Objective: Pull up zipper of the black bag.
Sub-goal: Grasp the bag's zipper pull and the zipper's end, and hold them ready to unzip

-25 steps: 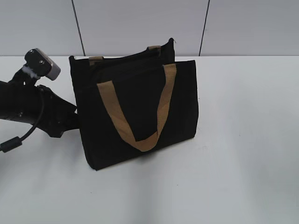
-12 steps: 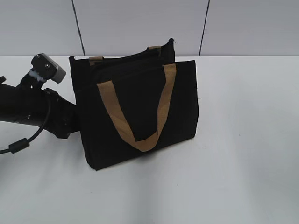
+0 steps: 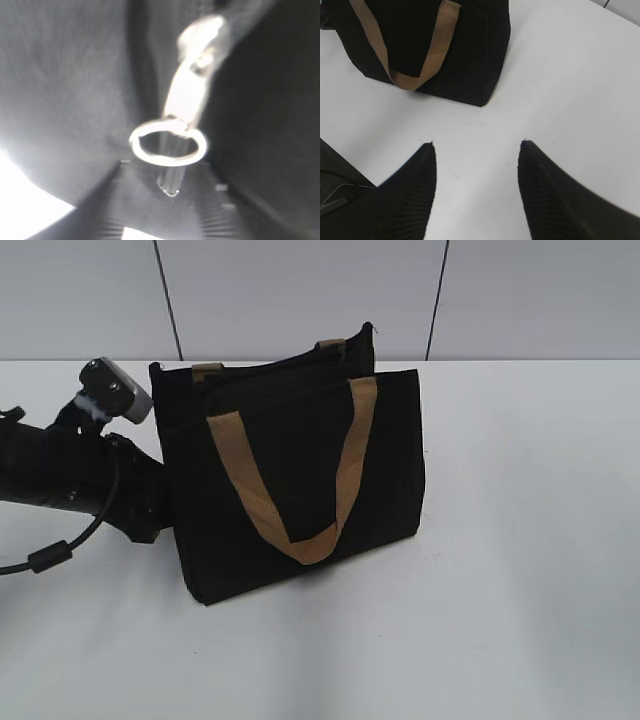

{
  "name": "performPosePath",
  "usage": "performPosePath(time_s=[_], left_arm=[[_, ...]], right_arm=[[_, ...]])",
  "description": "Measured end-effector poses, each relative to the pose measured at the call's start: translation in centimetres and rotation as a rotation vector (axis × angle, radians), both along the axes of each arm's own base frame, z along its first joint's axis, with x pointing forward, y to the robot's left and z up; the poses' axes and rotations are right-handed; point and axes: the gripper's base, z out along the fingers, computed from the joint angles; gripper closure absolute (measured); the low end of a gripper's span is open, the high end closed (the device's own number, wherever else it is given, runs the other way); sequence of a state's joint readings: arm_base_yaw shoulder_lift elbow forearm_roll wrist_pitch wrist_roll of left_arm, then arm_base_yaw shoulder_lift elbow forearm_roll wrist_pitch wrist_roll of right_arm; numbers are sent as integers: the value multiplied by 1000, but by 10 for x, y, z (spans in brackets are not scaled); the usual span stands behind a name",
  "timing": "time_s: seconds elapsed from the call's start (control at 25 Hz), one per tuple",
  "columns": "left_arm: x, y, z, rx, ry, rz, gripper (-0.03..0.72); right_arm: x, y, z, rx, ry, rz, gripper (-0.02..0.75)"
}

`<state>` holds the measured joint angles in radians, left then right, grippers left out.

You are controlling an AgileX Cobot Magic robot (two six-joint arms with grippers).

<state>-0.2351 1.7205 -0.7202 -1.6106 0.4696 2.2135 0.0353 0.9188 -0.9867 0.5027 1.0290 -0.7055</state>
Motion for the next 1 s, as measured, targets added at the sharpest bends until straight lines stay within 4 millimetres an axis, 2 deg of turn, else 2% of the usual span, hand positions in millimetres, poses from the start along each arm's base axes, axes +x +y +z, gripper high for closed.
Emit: performPosePath(time_s=[0.12, 0.2, 0.44, 0.64, 0.8, 1.0], left_arm=[[1, 0, -5, 0, 17, 4, 303], [2, -1, -8, -6, 31, 16, 351], [2, 0, -9, -9, 36, 27, 637], [2, 0, -3, -7, 11, 26, 659], [-1, 2, 22, 5, -80, 15, 662], [-7, 8, 56, 29, -207, 36, 663]], right_arm=[[0, 0, 0, 0, 0, 0, 327], [0, 0, 0, 0, 0, 0, 327], [0, 0, 0, 0, 0, 0, 327], [0, 0, 0, 0, 1, 0, 327], [-1, 0, 7, 0, -15, 5, 327], [-3, 0, 31, 2, -89, 9, 327]])
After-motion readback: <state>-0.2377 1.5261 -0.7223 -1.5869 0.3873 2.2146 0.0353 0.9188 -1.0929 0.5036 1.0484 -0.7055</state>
